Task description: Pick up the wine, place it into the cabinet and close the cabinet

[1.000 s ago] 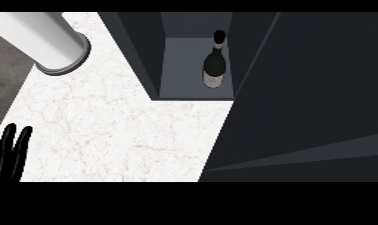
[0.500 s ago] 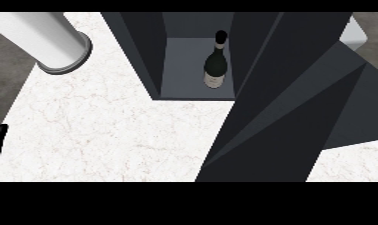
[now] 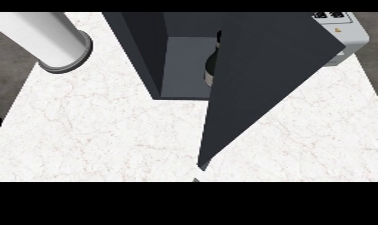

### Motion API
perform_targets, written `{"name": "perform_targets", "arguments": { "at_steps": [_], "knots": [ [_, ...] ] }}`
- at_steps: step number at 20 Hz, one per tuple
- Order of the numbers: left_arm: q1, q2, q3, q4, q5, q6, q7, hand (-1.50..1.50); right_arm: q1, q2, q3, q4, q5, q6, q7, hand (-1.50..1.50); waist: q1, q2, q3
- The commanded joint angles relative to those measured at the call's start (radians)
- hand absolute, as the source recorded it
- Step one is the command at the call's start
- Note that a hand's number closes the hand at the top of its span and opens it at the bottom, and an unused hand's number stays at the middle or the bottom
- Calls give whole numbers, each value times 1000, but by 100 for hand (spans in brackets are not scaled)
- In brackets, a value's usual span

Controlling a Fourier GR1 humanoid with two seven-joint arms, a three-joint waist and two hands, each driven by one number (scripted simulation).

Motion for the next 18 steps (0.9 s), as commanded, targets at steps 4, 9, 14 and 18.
{"name": "perform_targets", "arguments": {
  "at_steps": [4,9,14,18],
  "knots": [
    [-46,-38,-46,25,-30,-4,22,-150,-281,125,56,124,-58,-141,59,150,13,5,-2],
    [-98,-48,-20,6,-4,37,74,-150,-417,124,-62,219,-190,-191,36,150,21,10,1],
    [-80,-66,-35,17,-38,24,56,-150,-676,129,-167,444,-289,-272,-30,150,45,9,0],
    [-158,-81,-19,84,-25,18,86,-150,-862,132,-251,652,-382,-283,-100,150,33,13,1]
  ]
}}
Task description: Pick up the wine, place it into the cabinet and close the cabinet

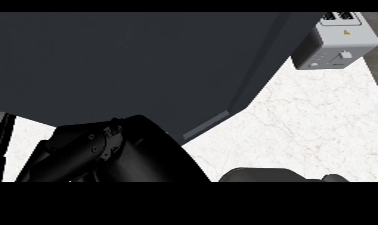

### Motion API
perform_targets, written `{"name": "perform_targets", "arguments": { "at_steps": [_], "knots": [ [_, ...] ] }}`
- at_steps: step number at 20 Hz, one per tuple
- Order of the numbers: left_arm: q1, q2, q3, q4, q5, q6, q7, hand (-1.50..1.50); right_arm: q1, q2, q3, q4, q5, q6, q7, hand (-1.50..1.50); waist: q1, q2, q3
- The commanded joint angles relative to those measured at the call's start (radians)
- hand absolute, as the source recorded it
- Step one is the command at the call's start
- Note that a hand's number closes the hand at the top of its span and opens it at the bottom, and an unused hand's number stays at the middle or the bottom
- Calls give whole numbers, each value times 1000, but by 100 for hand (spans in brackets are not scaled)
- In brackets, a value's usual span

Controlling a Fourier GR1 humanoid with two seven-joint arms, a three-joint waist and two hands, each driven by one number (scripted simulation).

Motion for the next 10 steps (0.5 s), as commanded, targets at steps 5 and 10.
{"name": "perform_targets", "arguments": {
  "at_steps": [5,10],
  "knots": [
    [-26,-30,4,-16,-16,16,36,-150,-260,11,-175,386,2,101,-133,150,-17,0,2],
    [-42,-45,24,15,-50,11,43,-150,-320,24,-230,594,-34,111,-244,150,-17,1,2]
  ]
}}
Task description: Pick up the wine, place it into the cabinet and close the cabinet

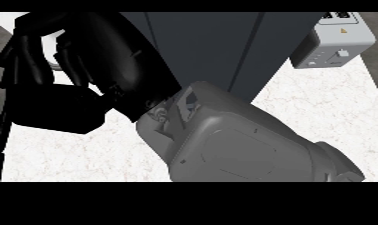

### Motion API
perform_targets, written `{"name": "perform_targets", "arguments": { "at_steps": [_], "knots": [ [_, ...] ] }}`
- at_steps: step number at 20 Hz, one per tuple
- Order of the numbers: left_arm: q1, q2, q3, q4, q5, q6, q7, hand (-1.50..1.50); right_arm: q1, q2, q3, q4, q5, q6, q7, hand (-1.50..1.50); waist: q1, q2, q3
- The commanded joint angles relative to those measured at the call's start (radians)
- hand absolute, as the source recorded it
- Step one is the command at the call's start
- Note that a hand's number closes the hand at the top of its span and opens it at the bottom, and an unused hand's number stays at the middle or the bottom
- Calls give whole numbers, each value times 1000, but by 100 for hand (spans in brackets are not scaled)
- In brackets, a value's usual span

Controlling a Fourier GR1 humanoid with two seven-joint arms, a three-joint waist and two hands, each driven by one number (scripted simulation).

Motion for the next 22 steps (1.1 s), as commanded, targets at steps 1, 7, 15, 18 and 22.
{"name": "perform_targets", "arguments": {
  "at_steps": [1,7,15,18,22],
  "knots": [
    [-19,-38,-1,25,-30,4,-5,-150,-5,-21,-103,146,-28,108,-98,150,-13,1,1],
    [-53,-38,39,70,-30,-31,39,-150,-55,-22,-198,331,-59,195,-206,150,-16,1,1],
    [-4,-59,51,-9,-21,-25,55,-150,-26,-66,-232,463,-25,245,-331,150,-5,3,1],
    [-56,-73,9,18,-65,11,65,-150,-13,-82,-219,511,-1,268,-386,150,-13,11,1],
    [-69,-57,43,21,-35,-14,85,-150,-68,-114,-245,536,4,293,-372,150,-6,9,0]
  ]
}}
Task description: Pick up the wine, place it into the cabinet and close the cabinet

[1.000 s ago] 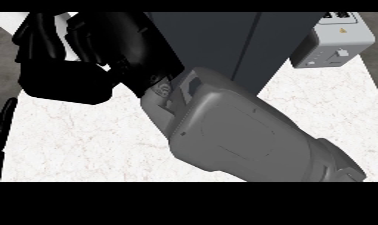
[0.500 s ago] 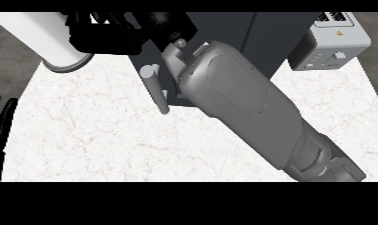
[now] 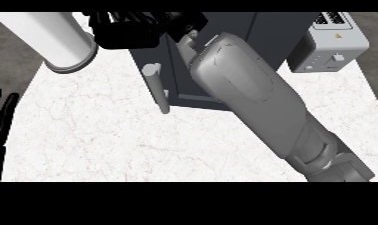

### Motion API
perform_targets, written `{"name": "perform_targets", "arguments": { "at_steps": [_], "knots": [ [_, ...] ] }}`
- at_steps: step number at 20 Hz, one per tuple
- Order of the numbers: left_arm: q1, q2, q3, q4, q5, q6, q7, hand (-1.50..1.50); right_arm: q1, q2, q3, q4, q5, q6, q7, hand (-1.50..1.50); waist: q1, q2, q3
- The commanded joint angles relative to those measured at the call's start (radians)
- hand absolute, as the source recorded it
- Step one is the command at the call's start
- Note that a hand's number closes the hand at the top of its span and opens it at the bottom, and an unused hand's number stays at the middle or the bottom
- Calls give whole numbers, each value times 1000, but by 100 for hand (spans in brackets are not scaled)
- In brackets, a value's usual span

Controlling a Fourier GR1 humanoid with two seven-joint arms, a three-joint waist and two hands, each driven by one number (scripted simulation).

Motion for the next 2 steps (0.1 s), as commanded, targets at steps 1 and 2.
{"name": "perform_targets", "arguments": {
  "at_steps": [1,2],
  "knots": [
    [1,-13,-11,-18,3,-3,13,-150,-41,-53,-71,151,44,-52,9,150,-4,44,7],
    [-25,20,25,-14,16,4,42,-150,12,-73,-68,157,35,-18,-40,150,-7,50,8]
  ]
}}
